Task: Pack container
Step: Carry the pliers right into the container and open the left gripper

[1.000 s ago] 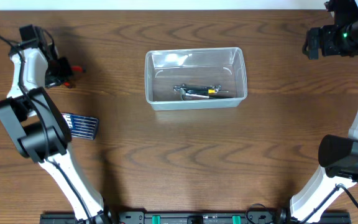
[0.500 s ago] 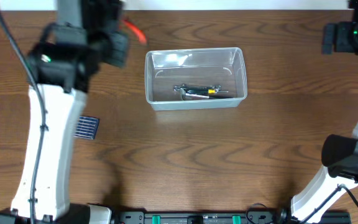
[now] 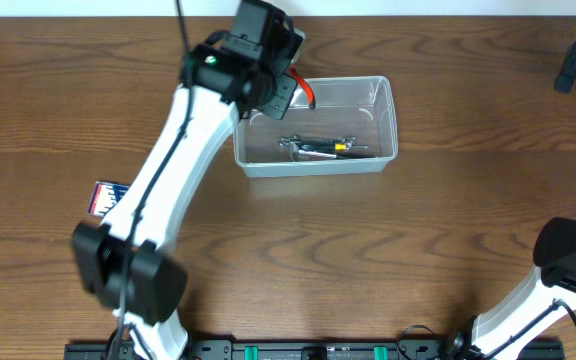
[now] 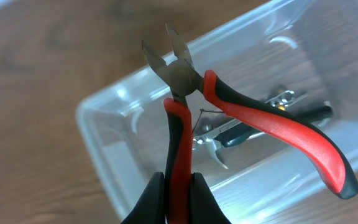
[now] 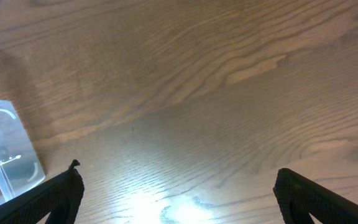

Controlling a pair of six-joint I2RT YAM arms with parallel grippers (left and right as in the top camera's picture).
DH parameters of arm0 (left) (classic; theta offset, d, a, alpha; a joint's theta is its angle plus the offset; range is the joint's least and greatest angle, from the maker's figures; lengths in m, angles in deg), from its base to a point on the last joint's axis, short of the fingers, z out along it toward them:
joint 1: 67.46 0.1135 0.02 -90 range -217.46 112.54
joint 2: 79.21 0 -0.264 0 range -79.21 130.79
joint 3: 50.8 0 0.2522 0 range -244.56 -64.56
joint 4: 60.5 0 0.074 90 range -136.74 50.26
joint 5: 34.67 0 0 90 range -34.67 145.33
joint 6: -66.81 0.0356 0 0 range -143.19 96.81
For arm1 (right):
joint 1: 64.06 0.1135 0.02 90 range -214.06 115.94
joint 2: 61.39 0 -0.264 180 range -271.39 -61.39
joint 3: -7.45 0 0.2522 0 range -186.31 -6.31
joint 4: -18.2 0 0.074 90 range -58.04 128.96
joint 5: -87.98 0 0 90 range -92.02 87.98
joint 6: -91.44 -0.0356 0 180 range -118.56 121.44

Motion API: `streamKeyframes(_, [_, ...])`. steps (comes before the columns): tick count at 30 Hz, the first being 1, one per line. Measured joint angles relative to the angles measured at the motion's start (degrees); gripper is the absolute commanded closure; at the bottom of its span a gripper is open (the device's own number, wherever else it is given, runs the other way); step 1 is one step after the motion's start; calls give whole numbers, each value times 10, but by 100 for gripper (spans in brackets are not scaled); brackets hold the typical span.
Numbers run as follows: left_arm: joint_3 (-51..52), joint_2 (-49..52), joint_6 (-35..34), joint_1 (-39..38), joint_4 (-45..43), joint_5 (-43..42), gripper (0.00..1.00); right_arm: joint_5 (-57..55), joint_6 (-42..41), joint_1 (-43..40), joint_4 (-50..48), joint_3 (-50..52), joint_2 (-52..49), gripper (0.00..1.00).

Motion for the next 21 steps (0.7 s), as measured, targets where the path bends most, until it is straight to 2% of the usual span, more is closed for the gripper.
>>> streamKeyframes(7, [1, 74, -80, 0, 1, 0, 94, 2, 0, 0, 1, 0, 0, 1])
streamKeyframes(21, [7, 129, -129, 4, 26, 15, 94, 3, 1, 0, 2, 0, 0, 1])
